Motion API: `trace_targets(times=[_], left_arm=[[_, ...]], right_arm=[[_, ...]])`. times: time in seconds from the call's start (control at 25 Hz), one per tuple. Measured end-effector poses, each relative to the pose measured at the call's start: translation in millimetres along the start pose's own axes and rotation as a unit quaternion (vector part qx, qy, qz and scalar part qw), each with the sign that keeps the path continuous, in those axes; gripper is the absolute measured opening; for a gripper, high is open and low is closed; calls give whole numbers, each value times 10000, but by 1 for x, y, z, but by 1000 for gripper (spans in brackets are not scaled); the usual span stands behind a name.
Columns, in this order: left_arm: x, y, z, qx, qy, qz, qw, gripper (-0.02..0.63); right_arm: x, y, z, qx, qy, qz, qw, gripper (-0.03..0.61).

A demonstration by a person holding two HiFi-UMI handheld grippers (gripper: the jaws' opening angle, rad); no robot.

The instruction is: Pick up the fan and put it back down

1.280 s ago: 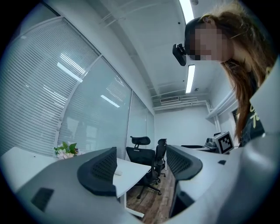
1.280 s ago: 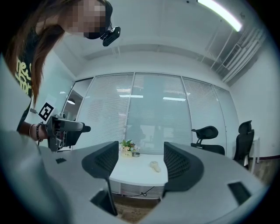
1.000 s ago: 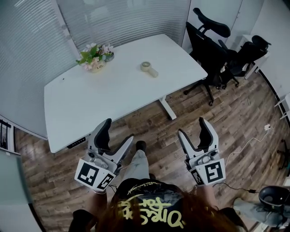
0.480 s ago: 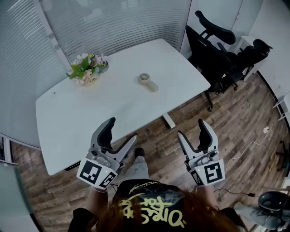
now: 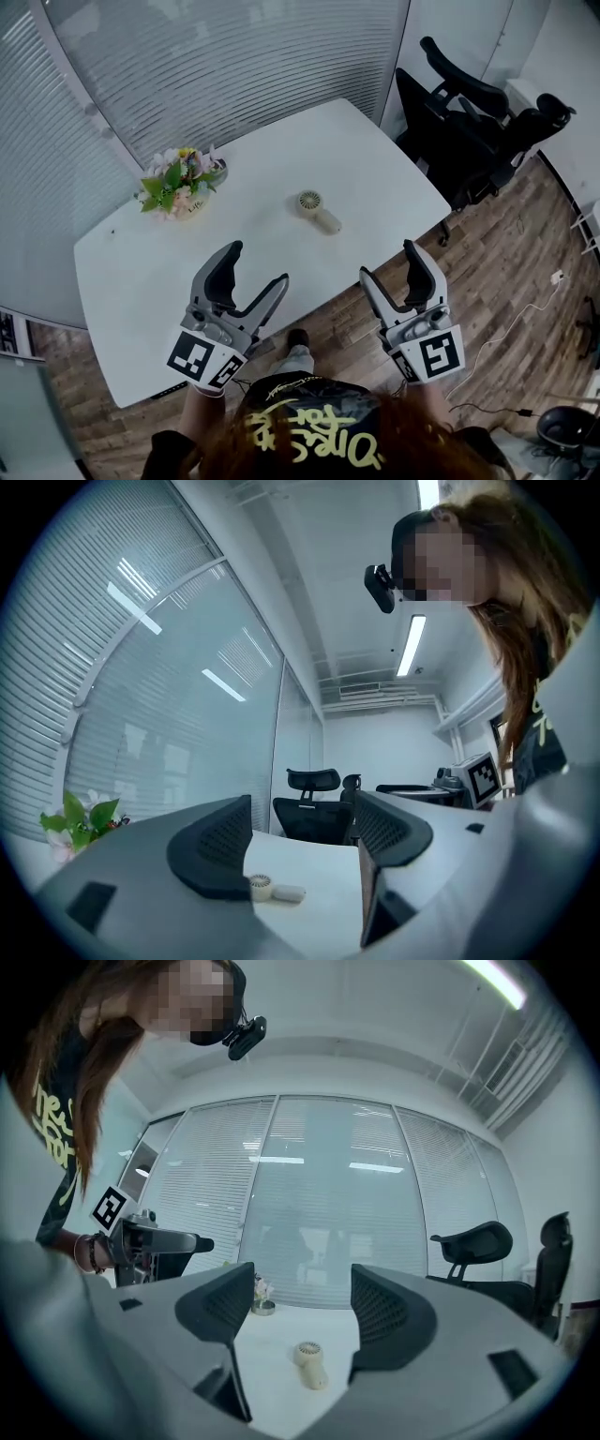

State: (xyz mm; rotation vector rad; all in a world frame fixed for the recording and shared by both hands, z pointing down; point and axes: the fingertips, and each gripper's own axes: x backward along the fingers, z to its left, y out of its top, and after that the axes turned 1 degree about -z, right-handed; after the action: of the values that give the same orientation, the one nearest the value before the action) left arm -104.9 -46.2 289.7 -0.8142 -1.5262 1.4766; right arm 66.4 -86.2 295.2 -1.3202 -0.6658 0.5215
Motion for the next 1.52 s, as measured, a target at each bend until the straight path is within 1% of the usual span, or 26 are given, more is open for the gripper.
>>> trace_targets(times=[0.32, 0.52, 0.72, 0.92, 1.2, 1.28, 1.52], left_arm=[[-40, 3, 47, 19, -182, -1, 9998, 336], [-55, -8, 71, 104, -248, 70, 9996, 336], [-63, -20, 83, 206, -359, 152, 9990, 336], [-65, -26, 91, 247, -325, 188, 9990, 336], [-70, -25, 88, 268, -142, 204, 9993, 336], [-72, -23, 88, 260, -28, 182, 9995, 336], [-76, -21, 89, 156, 560, 180, 9981, 336]], right_arm=[[-56, -8, -17, -8, -124, 32, 9999, 305], [-80, -17, -21, -5, -179, 122, 9998, 305], [-95, -29, -22, -23, -219, 243, 9995, 305], [-102, -36, -18, -89, -142, 299, 9994, 305], [-104, -40, -30, -140, 17, 344, 9993, 305], [-107, -45, -33, -176, 173, 359, 9991, 305], [-127, -57, -42, -328, 789, 406, 9955, 305]])
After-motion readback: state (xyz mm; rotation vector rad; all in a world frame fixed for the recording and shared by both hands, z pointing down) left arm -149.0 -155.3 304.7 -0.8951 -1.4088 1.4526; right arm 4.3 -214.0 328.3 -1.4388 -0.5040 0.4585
